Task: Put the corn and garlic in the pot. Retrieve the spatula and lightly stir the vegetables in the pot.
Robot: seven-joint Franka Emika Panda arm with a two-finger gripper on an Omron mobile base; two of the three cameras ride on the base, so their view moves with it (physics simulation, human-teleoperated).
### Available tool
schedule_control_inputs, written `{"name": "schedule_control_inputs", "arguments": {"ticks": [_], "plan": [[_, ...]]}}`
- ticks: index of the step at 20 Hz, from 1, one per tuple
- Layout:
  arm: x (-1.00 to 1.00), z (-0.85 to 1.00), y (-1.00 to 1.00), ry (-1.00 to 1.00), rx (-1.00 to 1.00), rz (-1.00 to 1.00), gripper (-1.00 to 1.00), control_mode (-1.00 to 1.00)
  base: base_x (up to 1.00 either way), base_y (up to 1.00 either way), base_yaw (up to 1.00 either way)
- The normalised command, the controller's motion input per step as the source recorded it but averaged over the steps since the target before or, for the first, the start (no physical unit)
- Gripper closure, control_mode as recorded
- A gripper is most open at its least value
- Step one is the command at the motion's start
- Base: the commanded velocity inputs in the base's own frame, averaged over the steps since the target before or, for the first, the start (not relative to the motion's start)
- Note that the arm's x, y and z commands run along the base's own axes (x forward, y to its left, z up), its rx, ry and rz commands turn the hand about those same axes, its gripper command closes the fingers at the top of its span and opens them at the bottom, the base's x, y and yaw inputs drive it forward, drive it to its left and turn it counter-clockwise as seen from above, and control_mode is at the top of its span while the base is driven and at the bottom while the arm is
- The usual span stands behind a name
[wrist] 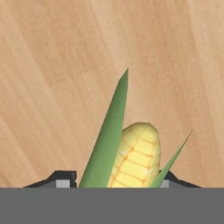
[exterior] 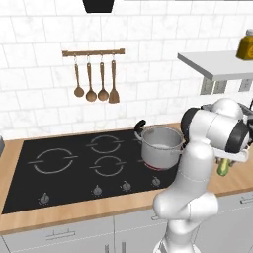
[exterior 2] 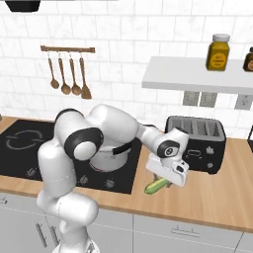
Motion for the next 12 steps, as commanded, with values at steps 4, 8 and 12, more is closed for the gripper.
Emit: {"name": "schedule_control_inputs", "arguments": {"ticks": [4,8,12], "plan": [[-0.28,0.97,0.4,-0.18,0.0,0.0,1.0,-1.0,0.0,0.0,0.0],[-0.51,1.0,0.54,-0.27,-0.07,0.0,1.0,-1.0,0.0,0.0,0.0],[-0.62,1.0,0.57,-0.28,-0.19,0.0,1.0,-1.0,0.0,0.0,0.0]]}}
